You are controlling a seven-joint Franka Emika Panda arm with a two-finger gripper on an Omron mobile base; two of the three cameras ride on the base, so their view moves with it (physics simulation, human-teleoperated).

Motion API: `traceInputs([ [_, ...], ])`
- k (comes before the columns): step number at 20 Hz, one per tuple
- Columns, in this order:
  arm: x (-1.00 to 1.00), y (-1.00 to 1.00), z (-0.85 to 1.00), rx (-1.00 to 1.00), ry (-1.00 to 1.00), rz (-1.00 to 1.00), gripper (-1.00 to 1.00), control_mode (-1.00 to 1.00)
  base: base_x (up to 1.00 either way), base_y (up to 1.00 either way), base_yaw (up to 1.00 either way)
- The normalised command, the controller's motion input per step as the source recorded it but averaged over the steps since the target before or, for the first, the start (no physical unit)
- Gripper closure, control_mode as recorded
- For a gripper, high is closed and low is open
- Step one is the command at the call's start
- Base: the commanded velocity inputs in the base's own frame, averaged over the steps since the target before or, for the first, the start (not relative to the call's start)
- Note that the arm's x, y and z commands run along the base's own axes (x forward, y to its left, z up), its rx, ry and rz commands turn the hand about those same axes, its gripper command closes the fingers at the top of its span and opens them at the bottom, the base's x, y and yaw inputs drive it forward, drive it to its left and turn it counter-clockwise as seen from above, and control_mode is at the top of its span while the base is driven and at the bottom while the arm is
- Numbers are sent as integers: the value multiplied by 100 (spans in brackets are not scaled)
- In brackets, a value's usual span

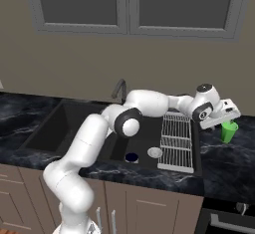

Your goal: Move any existing items from the left basin to the right basin for drying. Then move the cup from the counter to the left basin of the sink for washing.

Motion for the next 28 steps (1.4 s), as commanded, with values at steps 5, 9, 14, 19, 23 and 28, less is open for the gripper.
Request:
traceInputs([
  [5, 0, -29, -3, 0, 0, 0, -100, -100, 0, 0, 0],
  [9, 1, -11, -19, 0, 0, 0, -100, -100, 0, 0, 0],
  [14, 11, 0, -31, 0, 1, 0, -100, -100, 0, 0, 0],
  [19, 13, 0, -31, 0, 1, 0, -100, -100, 0, 0, 0],
  [23, 12, 0, -22, 0, 0, 0, -100, -100, 0, 0, 0],
  [28, 8, 0, -15, 0, 1, 0, 100, -100, 0, 0, 0],
])
